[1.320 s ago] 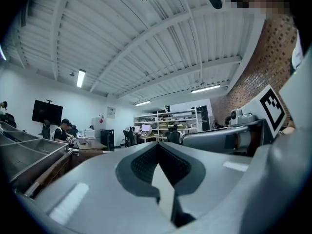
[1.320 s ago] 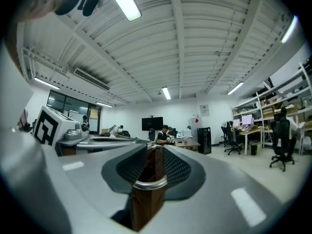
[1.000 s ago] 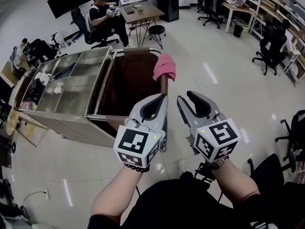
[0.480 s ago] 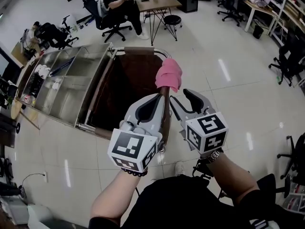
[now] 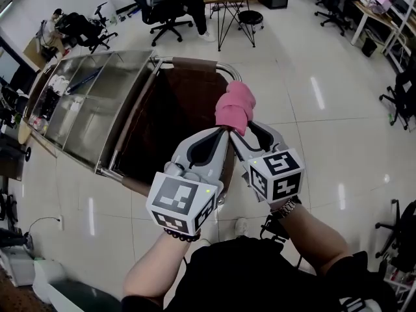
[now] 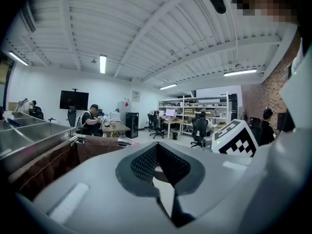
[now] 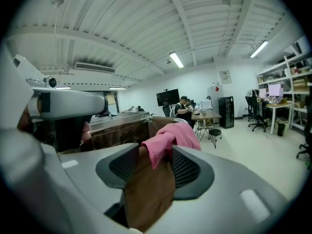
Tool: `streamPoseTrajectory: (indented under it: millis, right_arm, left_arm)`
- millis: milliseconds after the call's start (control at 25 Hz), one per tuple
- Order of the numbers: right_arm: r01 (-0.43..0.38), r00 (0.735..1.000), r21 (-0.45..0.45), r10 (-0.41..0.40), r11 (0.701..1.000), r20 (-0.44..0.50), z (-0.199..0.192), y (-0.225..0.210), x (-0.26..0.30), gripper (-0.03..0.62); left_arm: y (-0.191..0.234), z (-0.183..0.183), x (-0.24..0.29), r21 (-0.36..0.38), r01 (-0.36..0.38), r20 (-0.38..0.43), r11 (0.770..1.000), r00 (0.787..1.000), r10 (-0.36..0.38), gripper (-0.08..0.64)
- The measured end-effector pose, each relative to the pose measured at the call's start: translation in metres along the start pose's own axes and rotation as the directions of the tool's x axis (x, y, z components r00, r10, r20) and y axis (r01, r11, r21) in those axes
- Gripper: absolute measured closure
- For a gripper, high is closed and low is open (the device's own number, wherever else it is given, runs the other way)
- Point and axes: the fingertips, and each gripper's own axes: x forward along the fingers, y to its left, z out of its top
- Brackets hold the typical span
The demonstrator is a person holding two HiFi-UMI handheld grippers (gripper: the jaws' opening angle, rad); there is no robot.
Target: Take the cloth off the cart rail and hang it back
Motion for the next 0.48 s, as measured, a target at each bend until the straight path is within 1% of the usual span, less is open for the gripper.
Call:
streamPoseTrajectory:
  millis: [80,120,160,280,360,480]
  right_arm:
    - [-0.015,1.0,0.01,0.015,1.0,-0.007,-0.002,-0.002,0.005,0.402]
    - [-0.021,1.0,0.013,0.021,1.0,-0.008,-0.001,-0.002,0.006,0.427]
    - [-0.025,1.0,0.013,0.026,1.0,-0.007,0.001,-0.002,0.007,0.475]
    - [-0.031,0.999,0.011,0.031,0.999,0.012,0.007,-0.001,0.005,0.573]
    - [-0.037,0.999,0.006,0.036,0.999,0.036,0.013,0.001,0.0,0.588]
    - [-0.056,0.996,-0.006,0.056,0.998,0.07,0.03,0.007,-0.012,0.591]
  left_arm:
    - [0.002,0.0,0.003,0.001,-0.01,-0.005,1.0,1.0,0.01,0.558]
    - [0.003,0.0,0.003,0.001,-0.016,-0.007,1.0,1.0,0.016,0.558]
    - [0.003,0.001,0.003,0.001,-0.022,-0.009,1.0,1.0,0.022,0.558]
    - [0.005,0.002,0.002,0.004,-0.038,-0.013,0.999,0.999,0.038,0.558]
    - [0.003,0.004,0.0,0.009,-0.048,-0.013,0.999,0.999,0.048,0.558]
    - [-0.003,0.013,-0.005,0.014,-0.067,-0.009,0.998,0.998,0.067,0.558]
